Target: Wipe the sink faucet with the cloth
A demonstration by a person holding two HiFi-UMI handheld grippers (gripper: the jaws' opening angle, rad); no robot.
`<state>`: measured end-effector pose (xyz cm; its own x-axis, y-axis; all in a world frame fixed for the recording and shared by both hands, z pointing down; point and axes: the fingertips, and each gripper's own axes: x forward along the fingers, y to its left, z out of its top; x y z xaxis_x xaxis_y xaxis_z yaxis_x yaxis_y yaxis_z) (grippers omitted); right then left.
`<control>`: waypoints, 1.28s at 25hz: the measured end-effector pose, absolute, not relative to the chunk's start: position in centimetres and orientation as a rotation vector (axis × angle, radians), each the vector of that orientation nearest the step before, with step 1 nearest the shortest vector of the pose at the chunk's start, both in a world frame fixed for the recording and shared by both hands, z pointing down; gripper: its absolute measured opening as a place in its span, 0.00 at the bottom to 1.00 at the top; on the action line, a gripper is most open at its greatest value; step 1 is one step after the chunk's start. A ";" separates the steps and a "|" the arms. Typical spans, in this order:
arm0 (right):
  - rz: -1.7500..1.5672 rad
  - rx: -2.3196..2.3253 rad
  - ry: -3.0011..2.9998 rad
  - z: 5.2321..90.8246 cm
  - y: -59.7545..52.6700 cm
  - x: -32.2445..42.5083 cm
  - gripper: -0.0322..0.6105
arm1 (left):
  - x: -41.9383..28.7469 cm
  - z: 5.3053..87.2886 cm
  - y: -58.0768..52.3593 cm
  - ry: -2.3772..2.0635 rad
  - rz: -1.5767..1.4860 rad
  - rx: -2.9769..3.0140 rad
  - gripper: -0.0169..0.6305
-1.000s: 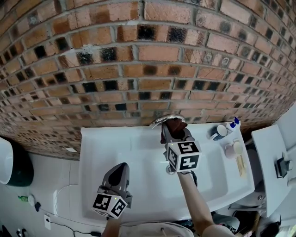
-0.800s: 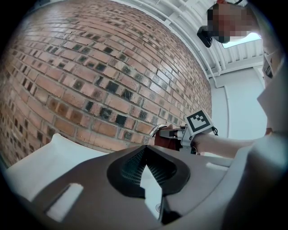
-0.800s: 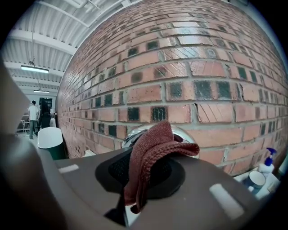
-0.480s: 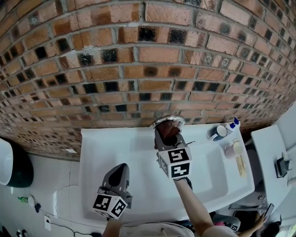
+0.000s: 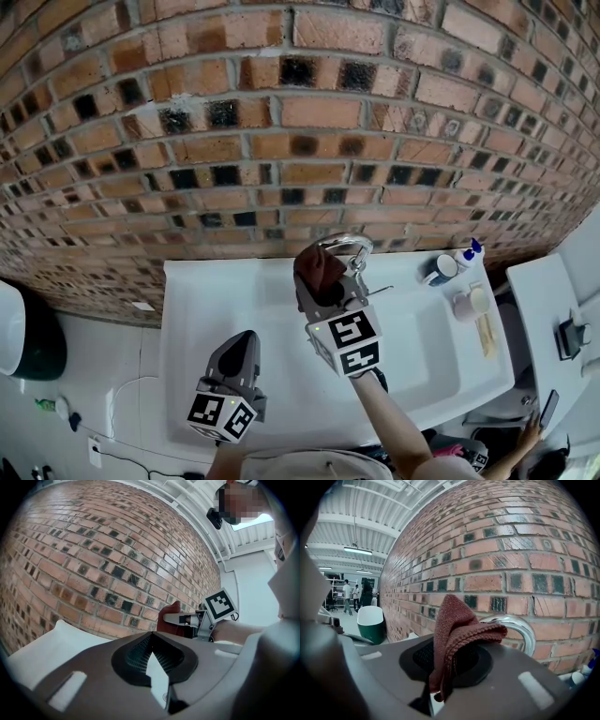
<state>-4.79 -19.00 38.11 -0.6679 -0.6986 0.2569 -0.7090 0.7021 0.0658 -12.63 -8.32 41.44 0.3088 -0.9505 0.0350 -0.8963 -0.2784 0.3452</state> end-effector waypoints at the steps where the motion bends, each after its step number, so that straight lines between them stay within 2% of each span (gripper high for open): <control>1: 0.053 1.118 -2.638 38.2 -19.2 -4.9 0.13 | -12.7 41.4 -8.2 -1.669 -0.256 2.278 0.04; 19: 0.064 1.258 -2.613 34.1 -22.7 0.0 0.13 | -14.0 41.8 -8.1 -1.694 -0.276 2.238 0.04; 32: 0.145 1.537 -2.404 35.7 -25.7 9.6 0.13 | -13.4 42.2 -8.3 -1.671 -0.269 2.245 0.04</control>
